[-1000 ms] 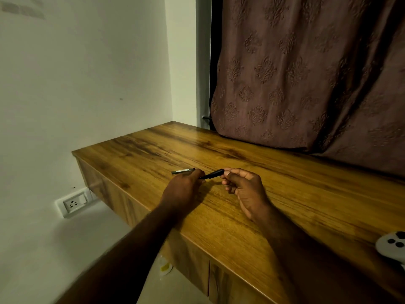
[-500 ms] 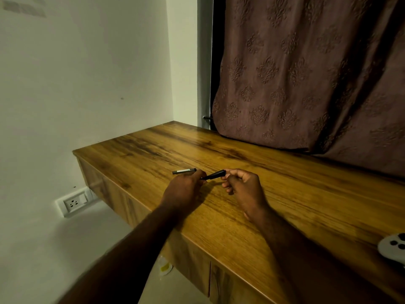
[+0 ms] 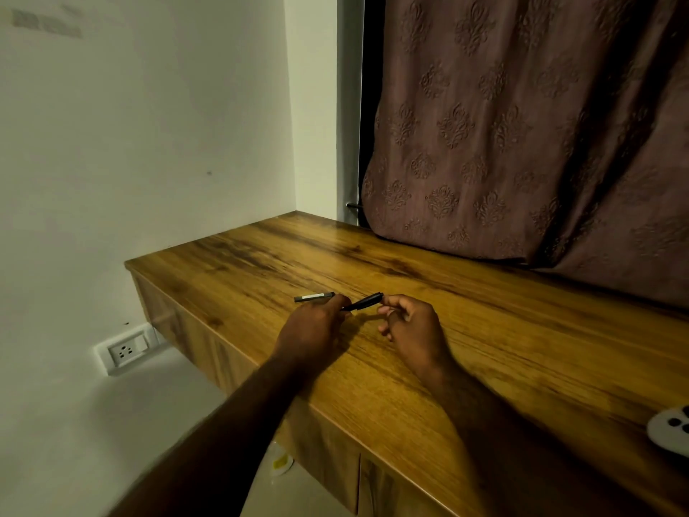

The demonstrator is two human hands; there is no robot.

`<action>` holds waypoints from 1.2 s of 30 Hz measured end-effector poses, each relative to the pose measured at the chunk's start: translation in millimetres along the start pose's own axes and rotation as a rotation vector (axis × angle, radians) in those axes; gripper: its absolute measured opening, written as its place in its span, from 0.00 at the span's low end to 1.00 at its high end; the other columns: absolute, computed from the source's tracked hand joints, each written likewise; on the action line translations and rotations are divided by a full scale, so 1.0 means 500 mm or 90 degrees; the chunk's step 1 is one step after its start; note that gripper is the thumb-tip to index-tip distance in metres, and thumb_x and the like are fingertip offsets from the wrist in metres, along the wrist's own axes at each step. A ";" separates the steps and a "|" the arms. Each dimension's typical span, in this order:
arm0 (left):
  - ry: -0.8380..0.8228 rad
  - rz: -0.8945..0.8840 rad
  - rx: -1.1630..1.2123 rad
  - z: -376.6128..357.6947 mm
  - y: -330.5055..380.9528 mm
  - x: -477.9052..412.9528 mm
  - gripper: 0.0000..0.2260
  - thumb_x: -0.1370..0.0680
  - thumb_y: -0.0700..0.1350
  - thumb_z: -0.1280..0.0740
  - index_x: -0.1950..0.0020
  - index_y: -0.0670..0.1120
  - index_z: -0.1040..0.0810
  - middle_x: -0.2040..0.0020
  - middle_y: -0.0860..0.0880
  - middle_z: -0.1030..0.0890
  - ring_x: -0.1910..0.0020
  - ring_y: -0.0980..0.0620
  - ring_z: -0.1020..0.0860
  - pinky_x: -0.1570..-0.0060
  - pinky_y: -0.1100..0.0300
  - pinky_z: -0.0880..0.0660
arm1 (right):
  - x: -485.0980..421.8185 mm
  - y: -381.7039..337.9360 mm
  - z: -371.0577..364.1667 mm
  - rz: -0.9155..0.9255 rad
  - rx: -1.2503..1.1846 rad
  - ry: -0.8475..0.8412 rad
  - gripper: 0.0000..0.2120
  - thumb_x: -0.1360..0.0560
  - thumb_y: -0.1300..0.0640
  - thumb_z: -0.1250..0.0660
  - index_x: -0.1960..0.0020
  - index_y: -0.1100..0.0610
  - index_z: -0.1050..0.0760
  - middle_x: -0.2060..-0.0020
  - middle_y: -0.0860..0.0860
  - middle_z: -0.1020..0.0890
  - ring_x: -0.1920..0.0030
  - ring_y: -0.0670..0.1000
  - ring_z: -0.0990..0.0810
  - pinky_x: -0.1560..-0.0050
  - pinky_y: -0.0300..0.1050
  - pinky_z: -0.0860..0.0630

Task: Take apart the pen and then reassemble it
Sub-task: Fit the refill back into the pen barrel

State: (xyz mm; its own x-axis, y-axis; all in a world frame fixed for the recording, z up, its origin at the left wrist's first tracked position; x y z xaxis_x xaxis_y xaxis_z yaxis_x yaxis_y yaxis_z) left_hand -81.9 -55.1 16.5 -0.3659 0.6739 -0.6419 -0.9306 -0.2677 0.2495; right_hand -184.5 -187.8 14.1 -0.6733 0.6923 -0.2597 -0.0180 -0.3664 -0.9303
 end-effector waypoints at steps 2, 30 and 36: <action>0.004 -0.001 0.003 0.001 0.001 0.000 0.07 0.23 0.50 0.36 0.48 0.48 0.25 0.59 0.49 0.19 0.63 0.50 0.22 0.66 0.61 0.33 | 0.001 -0.001 0.002 0.006 -0.004 0.017 0.14 0.21 0.67 0.41 0.38 0.62 0.24 0.47 0.55 0.18 0.62 0.46 0.21 0.68 0.29 0.28; 0.011 0.021 0.005 -0.001 -0.004 0.001 0.07 0.22 0.50 0.38 0.49 0.48 0.25 0.59 0.48 0.19 0.63 0.48 0.23 0.67 0.60 0.33 | 0.014 -0.019 0.012 0.088 0.069 0.096 0.21 0.22 0.65 0.39 0.30 0.56 0.30 0.43 0.50 0.21 0.47 0.54 0.19 0.46 0.55 0.20; 0.015 0.010 0.005 0.003 0.000 -0.001 0.12 0.23 0.53 0.41 0.49 0.47 0.25 0.59 0.48 0.19 0.63 0.48 0.22 0.67 0.61 0.36 | 0.021 -0.022 0.002 0.127 0.083 0.050 0.18 0.22 0.67 0.40 0.33 0.59 0.26 0.41 0.52 0.19 0.46 0.51 0.18 0.44 0.52 0.20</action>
State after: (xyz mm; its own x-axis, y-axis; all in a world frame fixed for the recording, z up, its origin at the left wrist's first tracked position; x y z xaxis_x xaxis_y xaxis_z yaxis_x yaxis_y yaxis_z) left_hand -81.9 -54.3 17.7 -0.3807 0.6534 -0.6544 -0.9247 -0.2724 0.2660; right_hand -192.0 -177.4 21.7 -0.6135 0.6430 -0.4584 0.0106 -0.5738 -0.8190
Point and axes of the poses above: each hand's wrist, its own x-axis away from the middle knuckle, its own z-axis out of the back of the hand, y = z × x, the point moved 1 cm from there along -x, towards the middle knuckle
